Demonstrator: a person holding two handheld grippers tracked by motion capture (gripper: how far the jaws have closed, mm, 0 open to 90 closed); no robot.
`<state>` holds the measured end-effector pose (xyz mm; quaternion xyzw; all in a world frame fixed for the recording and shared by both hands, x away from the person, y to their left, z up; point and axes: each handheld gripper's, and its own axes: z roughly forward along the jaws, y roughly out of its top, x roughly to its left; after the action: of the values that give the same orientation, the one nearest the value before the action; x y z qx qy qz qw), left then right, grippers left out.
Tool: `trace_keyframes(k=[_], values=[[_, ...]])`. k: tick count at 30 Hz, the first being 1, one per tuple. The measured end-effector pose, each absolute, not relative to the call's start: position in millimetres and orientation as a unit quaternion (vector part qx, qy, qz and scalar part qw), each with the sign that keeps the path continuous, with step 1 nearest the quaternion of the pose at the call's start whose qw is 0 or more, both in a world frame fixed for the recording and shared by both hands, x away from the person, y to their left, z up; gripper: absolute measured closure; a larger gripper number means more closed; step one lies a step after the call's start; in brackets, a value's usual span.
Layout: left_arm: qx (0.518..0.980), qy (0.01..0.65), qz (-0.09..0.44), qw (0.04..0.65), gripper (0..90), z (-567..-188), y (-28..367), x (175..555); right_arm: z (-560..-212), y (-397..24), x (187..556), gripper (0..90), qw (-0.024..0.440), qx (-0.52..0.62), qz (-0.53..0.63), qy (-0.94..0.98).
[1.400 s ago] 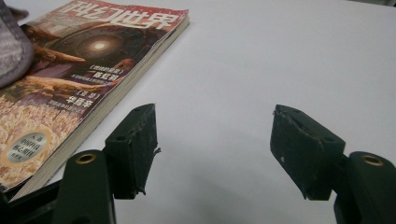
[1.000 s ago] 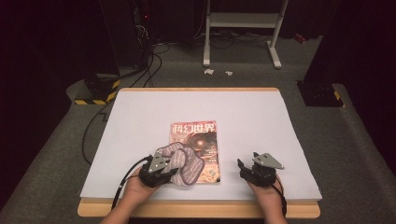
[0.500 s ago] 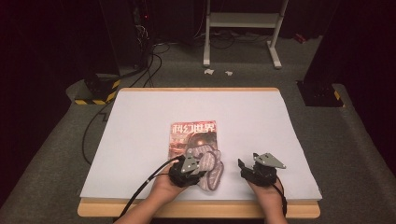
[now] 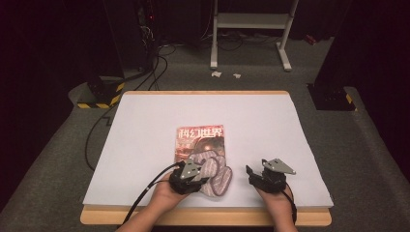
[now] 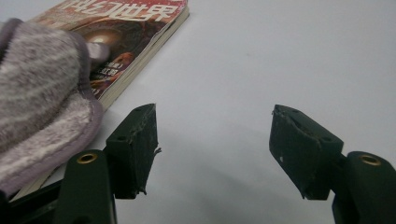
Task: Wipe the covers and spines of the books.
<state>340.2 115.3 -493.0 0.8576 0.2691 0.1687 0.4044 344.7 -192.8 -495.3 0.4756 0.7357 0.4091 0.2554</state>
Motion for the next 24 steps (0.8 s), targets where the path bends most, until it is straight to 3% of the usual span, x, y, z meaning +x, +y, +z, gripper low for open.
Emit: trace_keyframes(k=[6,13,24], values=[[0.848,0.293,0.174,0.406,56.3,-494.3,162.7,333.9,-496.1,-191.1,344.7,30.5,0.258,0.475,0.407,0.737],[0.844,0.304,0.188,0.400,54.2,-494.3,192.2,326.7,-496.7,-190.8,344.9,30.4,0.258,0.475,0.405,0.738],[0.850,0.293,0.191,0.395,54.3,-494.0,169.5,332.2,-497.8,-189.2,345.3,30.5,0.258,0.473,0.402,0.740]])
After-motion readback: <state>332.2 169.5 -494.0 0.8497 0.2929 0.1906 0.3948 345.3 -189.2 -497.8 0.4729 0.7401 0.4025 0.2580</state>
